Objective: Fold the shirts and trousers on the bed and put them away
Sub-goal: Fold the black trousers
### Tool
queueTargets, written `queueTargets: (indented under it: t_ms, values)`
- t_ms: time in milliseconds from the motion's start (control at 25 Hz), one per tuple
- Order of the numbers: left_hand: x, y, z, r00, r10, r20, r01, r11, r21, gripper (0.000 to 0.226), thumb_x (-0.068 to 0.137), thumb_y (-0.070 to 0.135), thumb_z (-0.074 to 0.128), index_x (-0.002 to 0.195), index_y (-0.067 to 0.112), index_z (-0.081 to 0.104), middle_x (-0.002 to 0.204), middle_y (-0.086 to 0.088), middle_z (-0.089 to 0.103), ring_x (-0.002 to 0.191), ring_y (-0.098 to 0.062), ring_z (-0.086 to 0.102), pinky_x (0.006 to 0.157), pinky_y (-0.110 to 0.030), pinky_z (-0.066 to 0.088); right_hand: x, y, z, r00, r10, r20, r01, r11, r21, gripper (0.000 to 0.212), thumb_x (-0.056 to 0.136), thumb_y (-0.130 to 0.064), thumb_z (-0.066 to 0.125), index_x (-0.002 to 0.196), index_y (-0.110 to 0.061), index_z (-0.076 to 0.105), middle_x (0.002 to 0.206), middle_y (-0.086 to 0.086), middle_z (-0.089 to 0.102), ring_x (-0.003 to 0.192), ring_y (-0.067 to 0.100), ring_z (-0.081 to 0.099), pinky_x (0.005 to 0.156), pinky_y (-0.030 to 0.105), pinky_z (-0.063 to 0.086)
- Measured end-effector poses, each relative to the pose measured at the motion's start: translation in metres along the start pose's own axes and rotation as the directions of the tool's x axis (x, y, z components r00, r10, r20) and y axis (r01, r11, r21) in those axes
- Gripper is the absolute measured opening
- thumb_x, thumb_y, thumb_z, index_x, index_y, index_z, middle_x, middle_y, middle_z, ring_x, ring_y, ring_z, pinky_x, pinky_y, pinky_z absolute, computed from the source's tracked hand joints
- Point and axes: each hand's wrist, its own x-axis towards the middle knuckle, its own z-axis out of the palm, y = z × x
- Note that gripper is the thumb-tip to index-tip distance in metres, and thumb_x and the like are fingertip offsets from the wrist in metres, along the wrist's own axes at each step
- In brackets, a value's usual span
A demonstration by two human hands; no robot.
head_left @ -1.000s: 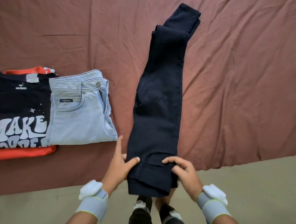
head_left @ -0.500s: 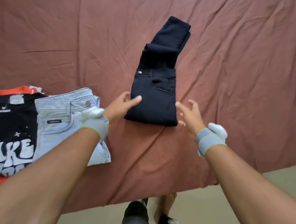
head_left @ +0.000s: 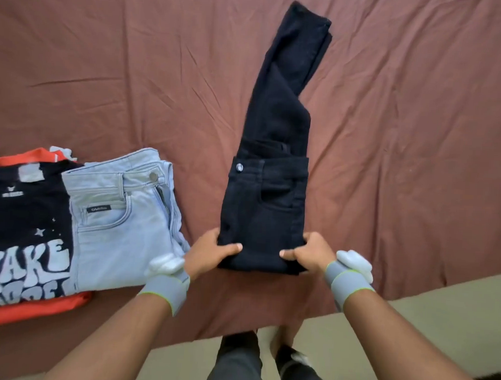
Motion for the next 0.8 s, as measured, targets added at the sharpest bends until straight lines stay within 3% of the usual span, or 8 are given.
queueTargets:
  t_ms: [80,160,240,320,400,480,640,800]
  values:
    - [-0.035,-0.027,0.019,0.999,-0.034,0.000,0.034,0.998,0.044,0.074,0.058,0.064,0.075,0.120,0.028,0.057,0.117,0.011,0.068,0.108,-0.009,0.065,0.101,-0.042,0.050,-0.027,0.032,0.009,0.998,0.045,0.034,-0.040,0.987,-0.155,0.046,0.070,-0.021,0.084,0.110,-0.012,0.063,0.107,0.006,0.069,0.094,0.026,0.067,0.071,0.032,0.056]
    - [-0.049,-0.029,0.029,0.996,0.013,-0.094,-0.009,0.999,0.049,0.080,0.059,0.066,0.076,0.125,0.032,0.047,0.123,0.010,0.063,0.112,-0.007,0.061,0.101,-0.037,0.049,-0.043,0.043,0.013,0.998,-0.048,-0.049,0.037,0.975,-0.220,0.049,0.071,-0.026,0.083,0.110,-0.013,0.056,0.105,0.004,0.065,0.095,0.025,0.063,0.078,0.030,0.049]
    - [-0.038,-0.004,0.025,0.966,0.103,-0.238,-0.115,0.993,-0.037,0.084,0.063,0.061,0.079,0.132,0.028,0.044,0.128,0.008,0.060,0.117,-0.005,0.058,0.103,-0.030,0.046,-0.043,0.031,0.006,0.948,-0.244,-0.206,0.223,0.968,-0.119,0.049,0.072,-0.022,0.082,0.106,-0.017,0.048,0.100,0.003,0.060,0.088,0.024,0.058,0.077,0.028,0.043]
    - [-0.016,0.034,0.017,0.943,0.178,-0.282,-0.200,0.978,-0.051,0.074,0.069,0.049,0.083,0.131,0.025,0.049,0.126,0.010,0.062,0.115,-0.003,0.059,0.103,-0.025,0.045,-0.036,0.006,-0.002,0.894,-0.357,-0.271,0.374,0.927,0.013,0.053,0.073,-0.016,0.081,0.113,-0.020,0.047,0.104,0.000,0.059,0.088,0.018,0.057,0.076,0.021,0.041]
    - [0.008,0.065,0.007,0.939,0.190,-0.287,-0.207,0.978,-0.027,0.062,0.072,0.042,0.084,0.123,0.025,0.054,0.120,0.012,0.064,0.110,-0.004,0.060,0.099,-0.023,0.045,-0.024,-0.017,-0.007,0.892,-0.378,-0.248,0.413,0.905,0.105,0.066,0.073,-0.015,0.082,0.126,-0.018,0.043,0.113,-0.004,0.059,0.095,0.014,0.060,0.082,0.020,0.043]
    - [0.023,0.082,0.002,0.945,0.158,-0.287,-0.169,0.986,-0.015,0.058,0.071,0.039,0.086,0.119,0.023,0.057,0.114,0.012,0.066,0.106,-0.007,0.062,0.096,-0.024,0.046,-0.008,-0.031,-0.008,0.916,-0.330,-0.229,0.377,0.903,0.204,0.075,0.071,-0.015,0.083,0.132,-0.022,0.040,0.118,-0.006,0.060,0.102,0.014,0.062,0.093,0.029,0.048]
    - [0.026,0.087,-0.004,0.963,0.209,-0.172,-0.234,0.961,-0.145,0.048,0.067,0.027,0.087,0.110,0.020,0.067,0.108,0.005,0.073,0.102,-0.013,0.068,0.098,-0.043,0.052,0.008,-0.038,-0.010,0.943,-0.261,-0.208,0.327,0.846,0.421,0.063,0.068,-0.001,0.083,0.120,-0.016,0.051,0.113,0.003,0.067,0.098,0.016,0.067,0.088,0.032,0.053]
    - [0.007,0.088,-0.006,0.936,0.342,0.086,-0.301,0.901,-0.312,0.042,0.081,-0.001,0.076,0.120,0.008,0.062,0.120,-0.008,0.069,0.115,-0.022,0.063,0.102,-0.037,0.049,0.004,-0.034,-0.021,0.920,-0.373,-0.116,0.373,0.752,0.543,0.047,0.061,-0.004,0.086,0.104,-0.006,0.065,0.098,0.006,0.074,0.087,0.018,0.070,0.076,0.029,0.054]
